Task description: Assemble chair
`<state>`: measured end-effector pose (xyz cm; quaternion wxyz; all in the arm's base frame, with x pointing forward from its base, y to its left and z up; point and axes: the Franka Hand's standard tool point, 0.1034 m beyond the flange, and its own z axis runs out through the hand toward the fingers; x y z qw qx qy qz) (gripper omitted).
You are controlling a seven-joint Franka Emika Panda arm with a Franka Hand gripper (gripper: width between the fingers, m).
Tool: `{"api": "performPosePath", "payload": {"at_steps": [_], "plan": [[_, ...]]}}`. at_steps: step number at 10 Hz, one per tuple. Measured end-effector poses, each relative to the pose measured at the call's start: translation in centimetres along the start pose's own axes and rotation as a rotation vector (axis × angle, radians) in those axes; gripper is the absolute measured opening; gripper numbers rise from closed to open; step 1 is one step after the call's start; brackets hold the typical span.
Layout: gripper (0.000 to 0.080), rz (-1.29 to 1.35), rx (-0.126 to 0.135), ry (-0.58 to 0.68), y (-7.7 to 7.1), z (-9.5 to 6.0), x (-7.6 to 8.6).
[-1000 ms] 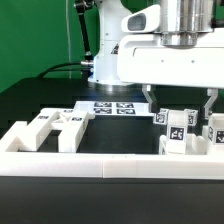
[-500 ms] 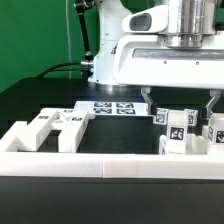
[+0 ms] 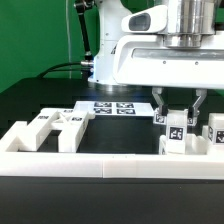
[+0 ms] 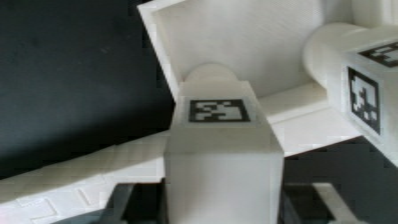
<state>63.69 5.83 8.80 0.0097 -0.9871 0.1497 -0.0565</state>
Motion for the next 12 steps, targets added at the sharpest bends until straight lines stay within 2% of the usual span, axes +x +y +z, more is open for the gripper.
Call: {"api": "performPosePath", "payload": {"at_steps": [2, 9, 12], "plan": [[0.0285, 0.071, 0.000, 0.000, 0.03, 0.00, 0.01], [0.0288, 0.766, -0.010, -0.004, 0.12, 0.11, -0.27], [0.0288, 0.869, -0.010, -0.004, 0.06, 0.09, -0.30]]}}
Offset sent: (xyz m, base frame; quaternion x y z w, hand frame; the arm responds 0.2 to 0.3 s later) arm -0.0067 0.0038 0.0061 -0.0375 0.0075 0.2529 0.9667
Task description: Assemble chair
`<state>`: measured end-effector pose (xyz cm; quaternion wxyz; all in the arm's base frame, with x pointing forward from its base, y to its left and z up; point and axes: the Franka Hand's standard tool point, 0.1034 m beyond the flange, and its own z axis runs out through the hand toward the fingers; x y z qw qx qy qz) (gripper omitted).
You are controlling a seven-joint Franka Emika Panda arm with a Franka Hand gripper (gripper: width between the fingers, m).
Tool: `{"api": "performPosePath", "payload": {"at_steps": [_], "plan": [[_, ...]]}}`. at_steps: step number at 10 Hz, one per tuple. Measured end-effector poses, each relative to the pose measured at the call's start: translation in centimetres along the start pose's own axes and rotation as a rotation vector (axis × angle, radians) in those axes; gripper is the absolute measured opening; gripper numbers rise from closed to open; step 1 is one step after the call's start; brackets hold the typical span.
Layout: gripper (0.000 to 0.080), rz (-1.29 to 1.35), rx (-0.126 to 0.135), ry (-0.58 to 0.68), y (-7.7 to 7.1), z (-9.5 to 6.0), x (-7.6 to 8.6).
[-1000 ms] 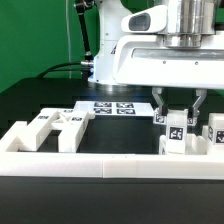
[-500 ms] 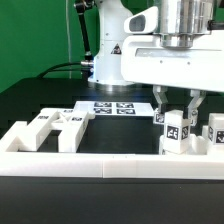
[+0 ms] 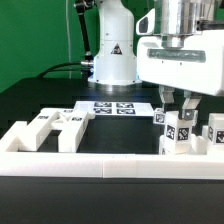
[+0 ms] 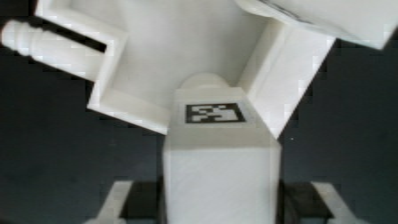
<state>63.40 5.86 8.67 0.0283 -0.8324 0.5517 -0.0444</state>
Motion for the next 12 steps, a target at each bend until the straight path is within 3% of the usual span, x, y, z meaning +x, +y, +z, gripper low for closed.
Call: {"api": "performPosePath", "payload": {"at_steps": [3, 4, 5, 8, 11, 12], "plan": [[0.0288, 0.137, 0.006, -0.008, 0.10, 0.03, 0.06], [0.0288, 0.308, 0.034, -0.022, 0.44, 0.05, 0.20], [0.0288, 0.418, 0.038, -0.038, 0.68, 0.03, 0.11], [0.0288, 0.711, 0.037, -0.056, 0.38, 0.12, -0.12], [0.0288, 0.753, 0.038, -0.057, 0.28, 0.11, -0.09], [0.0386, 0.689, 0.040, -0.055, 0.28, 0.11, -0.08]]}}
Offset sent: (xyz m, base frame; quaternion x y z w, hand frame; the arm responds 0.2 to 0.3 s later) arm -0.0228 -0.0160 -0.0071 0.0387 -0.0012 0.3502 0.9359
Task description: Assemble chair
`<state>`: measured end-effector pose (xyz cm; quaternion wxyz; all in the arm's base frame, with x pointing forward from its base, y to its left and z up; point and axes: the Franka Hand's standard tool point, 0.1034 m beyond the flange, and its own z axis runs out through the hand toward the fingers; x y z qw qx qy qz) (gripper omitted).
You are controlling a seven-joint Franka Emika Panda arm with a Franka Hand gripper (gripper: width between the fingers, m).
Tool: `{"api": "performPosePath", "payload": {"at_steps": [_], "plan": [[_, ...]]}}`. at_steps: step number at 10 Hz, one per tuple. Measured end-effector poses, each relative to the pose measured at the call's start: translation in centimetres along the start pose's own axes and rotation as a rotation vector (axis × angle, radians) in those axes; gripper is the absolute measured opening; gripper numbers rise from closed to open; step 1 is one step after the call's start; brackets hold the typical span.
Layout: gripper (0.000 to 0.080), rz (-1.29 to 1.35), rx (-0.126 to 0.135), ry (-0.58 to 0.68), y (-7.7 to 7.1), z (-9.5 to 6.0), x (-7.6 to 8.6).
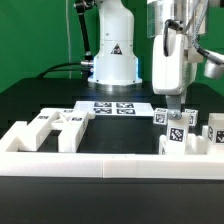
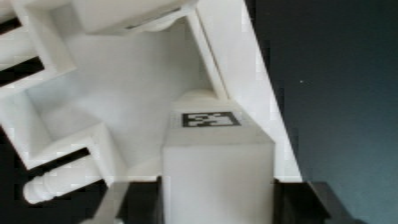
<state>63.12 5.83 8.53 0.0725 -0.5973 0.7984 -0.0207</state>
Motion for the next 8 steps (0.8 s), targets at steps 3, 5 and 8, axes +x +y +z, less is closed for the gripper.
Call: {"api": "performPosePath", "payload": {"at_steps": [3, 5, 8], "plan": [[0.0632, -0.262, -0.005, -0.004, 0.17, 0.07, -0.43], [0.0645, -0.391, -0.002, -0.003, 0.14, 0.12, -0.39], [0.0649, -0.496, -0.003, -0.003, 0.14, 0.13, -0.37]]}}
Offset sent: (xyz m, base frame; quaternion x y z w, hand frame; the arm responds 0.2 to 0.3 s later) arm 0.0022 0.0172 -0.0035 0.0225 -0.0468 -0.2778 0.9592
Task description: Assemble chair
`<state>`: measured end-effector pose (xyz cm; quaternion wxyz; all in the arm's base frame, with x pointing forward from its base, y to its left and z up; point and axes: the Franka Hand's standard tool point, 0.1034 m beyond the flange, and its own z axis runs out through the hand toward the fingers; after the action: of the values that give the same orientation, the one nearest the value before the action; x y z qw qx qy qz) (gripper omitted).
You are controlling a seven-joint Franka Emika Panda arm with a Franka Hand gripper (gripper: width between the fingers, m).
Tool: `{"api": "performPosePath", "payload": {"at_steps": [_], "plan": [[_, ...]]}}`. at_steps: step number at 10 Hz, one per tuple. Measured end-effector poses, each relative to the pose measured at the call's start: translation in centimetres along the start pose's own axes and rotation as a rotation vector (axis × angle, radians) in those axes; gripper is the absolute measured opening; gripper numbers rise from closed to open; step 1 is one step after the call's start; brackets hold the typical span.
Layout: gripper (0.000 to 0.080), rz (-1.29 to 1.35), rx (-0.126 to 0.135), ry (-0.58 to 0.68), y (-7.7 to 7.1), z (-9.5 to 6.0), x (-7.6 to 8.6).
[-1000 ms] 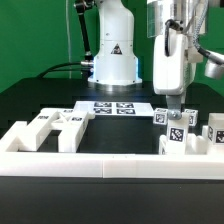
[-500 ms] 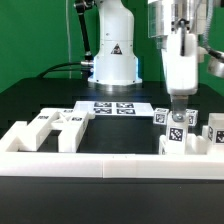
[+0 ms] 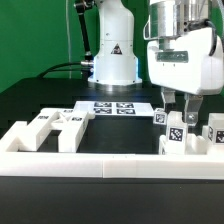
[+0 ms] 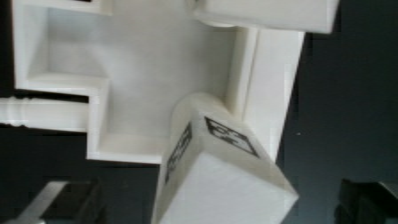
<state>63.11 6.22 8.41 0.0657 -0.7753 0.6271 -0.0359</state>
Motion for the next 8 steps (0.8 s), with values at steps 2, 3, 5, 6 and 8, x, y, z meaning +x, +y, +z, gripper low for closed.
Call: {"api": "performPosePath", "payload": {"at_steps": [2, 3, 5, 6, 8], "plan": [[0.0649, -0.155, -0.016, -0.006, 0.29, 0.10, -0.12], [0.0649, -0.273, -0.021, 0.003, 0.27, 0.16, -0.36], [0.0649, -0.465, -0.032, 0.014, 0.24, 0.35, -0.58], [0.0649, -0.573, -0.035, 0.012, 0.23, 0.37, -0.28], [0.0649, -0.639, -0.036, 0.013, 0.26, 0.38, -0.16]]}}
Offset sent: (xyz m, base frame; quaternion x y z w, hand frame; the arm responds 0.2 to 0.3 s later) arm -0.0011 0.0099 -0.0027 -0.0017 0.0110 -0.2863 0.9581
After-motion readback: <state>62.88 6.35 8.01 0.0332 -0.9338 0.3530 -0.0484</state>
